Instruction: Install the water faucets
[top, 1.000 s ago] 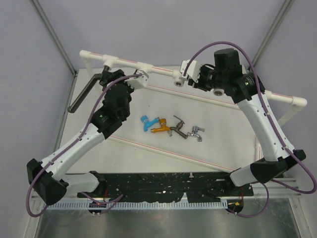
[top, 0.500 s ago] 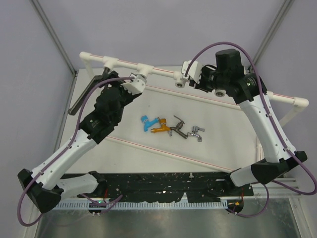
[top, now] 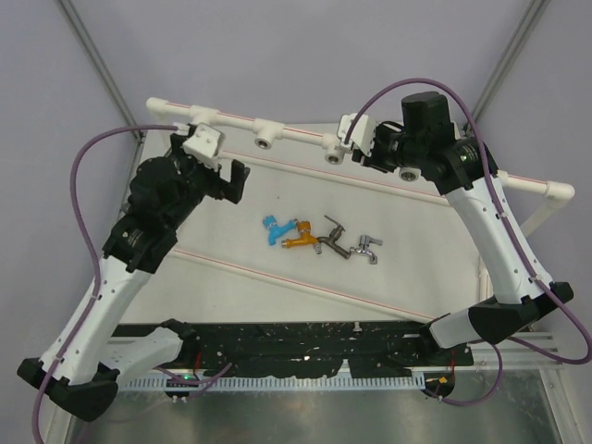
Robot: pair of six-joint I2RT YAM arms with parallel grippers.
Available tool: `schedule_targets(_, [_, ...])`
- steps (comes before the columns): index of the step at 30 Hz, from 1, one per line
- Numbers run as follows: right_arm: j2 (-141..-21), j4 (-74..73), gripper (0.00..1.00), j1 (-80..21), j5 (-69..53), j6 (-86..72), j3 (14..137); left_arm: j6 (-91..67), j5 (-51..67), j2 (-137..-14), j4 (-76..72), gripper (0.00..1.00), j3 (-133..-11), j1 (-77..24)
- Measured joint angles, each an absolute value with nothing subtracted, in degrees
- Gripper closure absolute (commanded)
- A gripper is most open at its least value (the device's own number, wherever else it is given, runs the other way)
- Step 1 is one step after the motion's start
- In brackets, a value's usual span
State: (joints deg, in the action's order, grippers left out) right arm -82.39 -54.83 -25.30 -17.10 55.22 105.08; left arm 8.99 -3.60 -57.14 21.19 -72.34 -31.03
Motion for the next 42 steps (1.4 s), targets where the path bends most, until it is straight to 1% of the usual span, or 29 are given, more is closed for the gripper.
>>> schedule_targets(6, [-82.39,-54.83,0.95,-25.32,-17.10,55.20,105.08,-6.24,5.34,-52.99,21.28,0.00,-73.80,-18.83])
schedule_targets(14, [-82.37,-54.48,0.95,-25.32,-17.08,55.20,104.84,-24.82,17.45,-51.20,18.44,0.00,-74.41,2.00])
schedule_targets(18, [-82.37,-54.46,0.95,-25.32,-17.08,55.20,104.84,-29.74,20.91,-53.19,17.63,0.00,-74.26,9.56])
schedule_targets(23, [-82.30,-54.37,0.95,-25.32,-17.06,55.24,104.68,-35.33,29.43,-61.12,17.65,0.00,-76.99,16.75])
schedule_targets(29, [-82.13,-54.06,0.95,-25.34,-17.04,55.27,104.42,-39.11,42.17,-71.96,19.11,0.00,-81.60,19.73])
schedule_targets(34, [-82.13,-54.00,0.95,-25.34,-17.04,55.27,104.36,-40.40,48.31,-73.93,20.53,0.01,-81.62,19.90])
schedule_targets(42, [-82.13,-54.00,0.95,-25.32,-17.04,55.27,104.36,-42.09,54.24,-74.22,21.02,0.04,-81.47,19.90])
